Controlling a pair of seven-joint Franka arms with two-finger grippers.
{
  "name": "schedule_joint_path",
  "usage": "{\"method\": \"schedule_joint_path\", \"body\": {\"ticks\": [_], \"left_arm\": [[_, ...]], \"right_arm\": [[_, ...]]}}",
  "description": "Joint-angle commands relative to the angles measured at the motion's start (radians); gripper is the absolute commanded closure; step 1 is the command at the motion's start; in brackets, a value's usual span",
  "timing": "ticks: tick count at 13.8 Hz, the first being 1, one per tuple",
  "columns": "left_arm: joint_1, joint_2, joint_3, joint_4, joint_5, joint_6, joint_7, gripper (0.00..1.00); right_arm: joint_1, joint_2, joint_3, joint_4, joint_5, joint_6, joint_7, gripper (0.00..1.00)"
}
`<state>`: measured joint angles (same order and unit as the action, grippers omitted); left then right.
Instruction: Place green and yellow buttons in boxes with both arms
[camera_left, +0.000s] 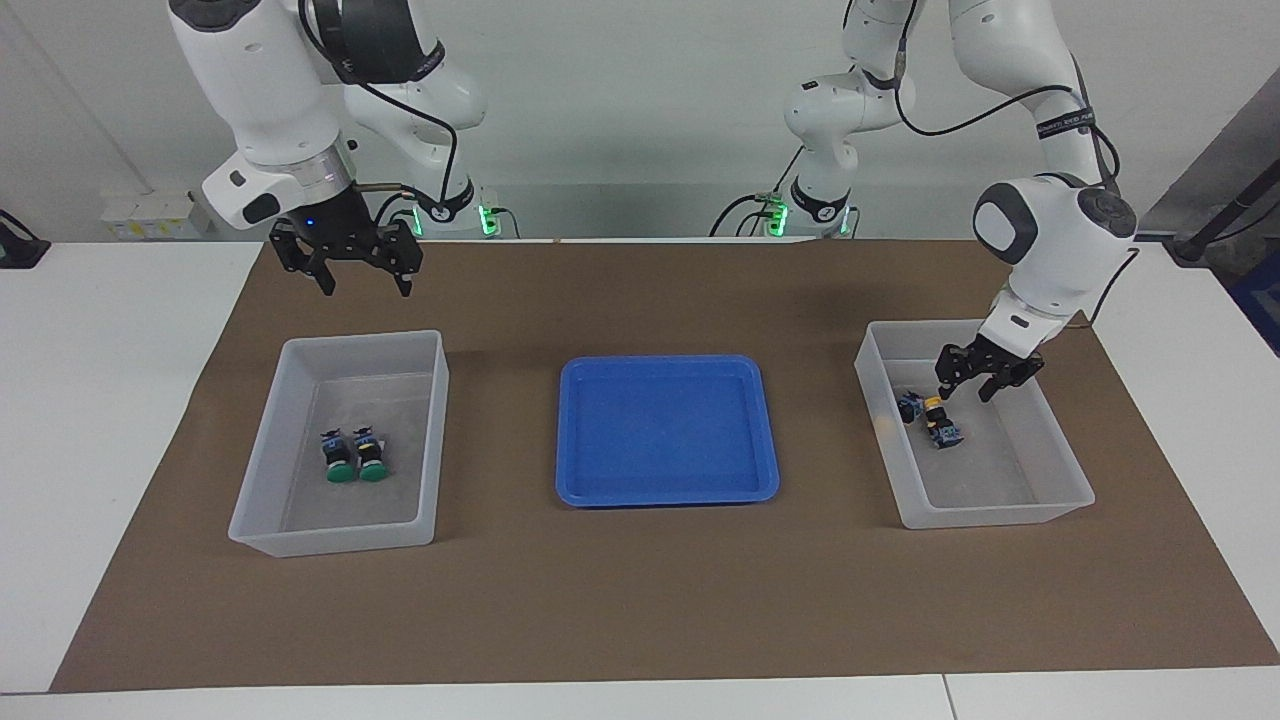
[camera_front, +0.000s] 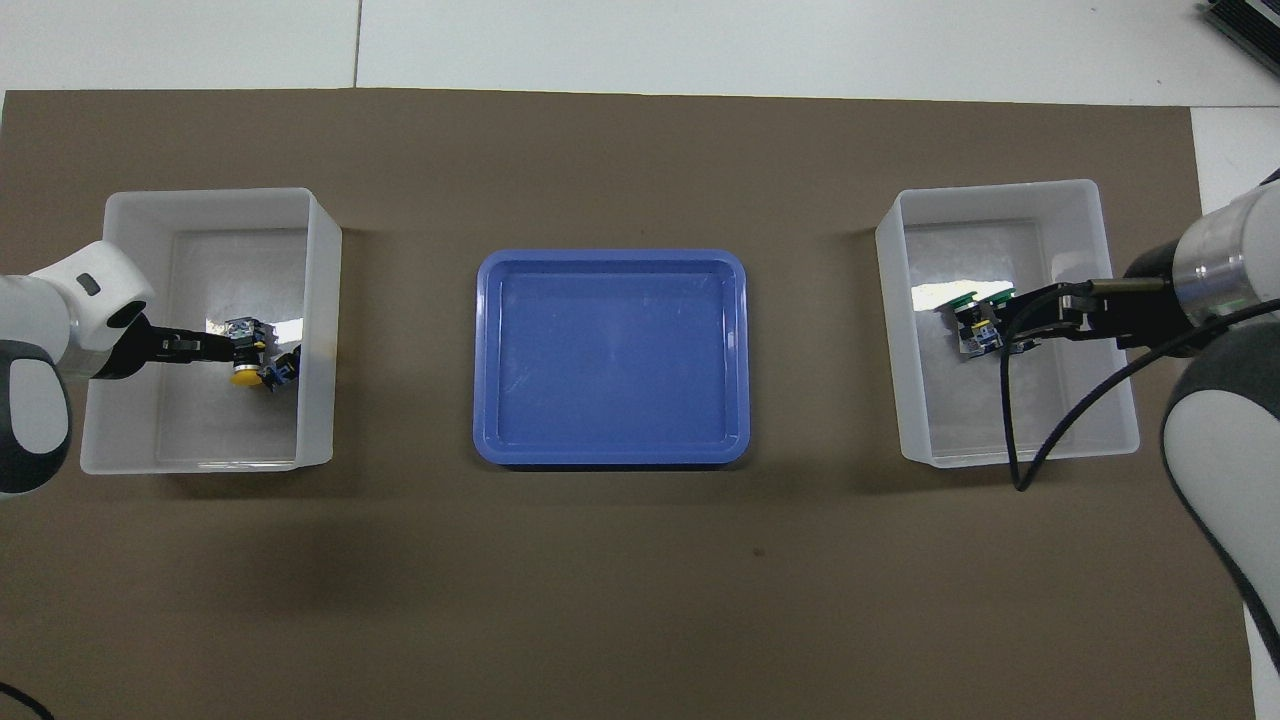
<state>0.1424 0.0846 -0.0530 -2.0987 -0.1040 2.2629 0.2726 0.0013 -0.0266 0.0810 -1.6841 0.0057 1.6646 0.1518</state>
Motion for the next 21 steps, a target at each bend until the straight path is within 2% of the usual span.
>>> {"method": "schedule_joint_path", "body": {"ticks": [1,3,8,12,15,18,19,20,21], "left_arm": [[-0.006,-0.014,-0.002,0.115,-0.005,-0.177,-0.019,0.32],[-0.009,-0.016,-0.011,0.201,0.003,-0.3,-0.071,0.32],[-0.03,-0.109,-0.013,0.269,0.004,-0.494,-0.105,0.33],[-0.043,-0.135,-0.057,0.417,0.117,-0.742,-0.108,0.32],[-0.055,-0.146,-0.085,0.474,0.162,-0.856,-0.137,0.32],[-0.073,-0.174,-0.11,0.465,0.181,-0.856,-0.205,0.19],[-0.072,-0.177,-0.111,0.459,0.179,-0.846,-0.204,0.13],[-0.072,-0.178,-0.11,0.45,0.179,-0.841,-0.202,0.0],[-0.069,-0.181,-0.11,0.448,0.178,-0.832,-0.201,0.0]], "right_arm": [[0.0,-0.021,-0.012,-0.023,-0.016,-0.006,0.002,0.0],[-0.018,-0.015,-0.012,-0.014,-0.013,-0.002,0.0,0.0],[-0.024,-0.007,-0.012,0.004,-0.029,-0.022,-0.009,0.0],[-0.049,-0.007,-0.012,0.02,-0.029,-0.046,-0.011,0.0],[-0.055,-0.006,-0.012,0.021,-0.026,-0.043,-0.011,0.0],[-0.055,-0.007,-0.012,0.021,-0.021,-0.081,-0.011,0.0],[-0.061,-0.007,-0.012,0.021,-0.018,-0.077,-0.011,0.0],[-0.075,-0.007,-0.012,0.017,-0.012,-0.071,-0.011,0.0],[-0.073,-0.009,-0.01,0.009,-0.012,-0.071,-0.008,0.0]]}}
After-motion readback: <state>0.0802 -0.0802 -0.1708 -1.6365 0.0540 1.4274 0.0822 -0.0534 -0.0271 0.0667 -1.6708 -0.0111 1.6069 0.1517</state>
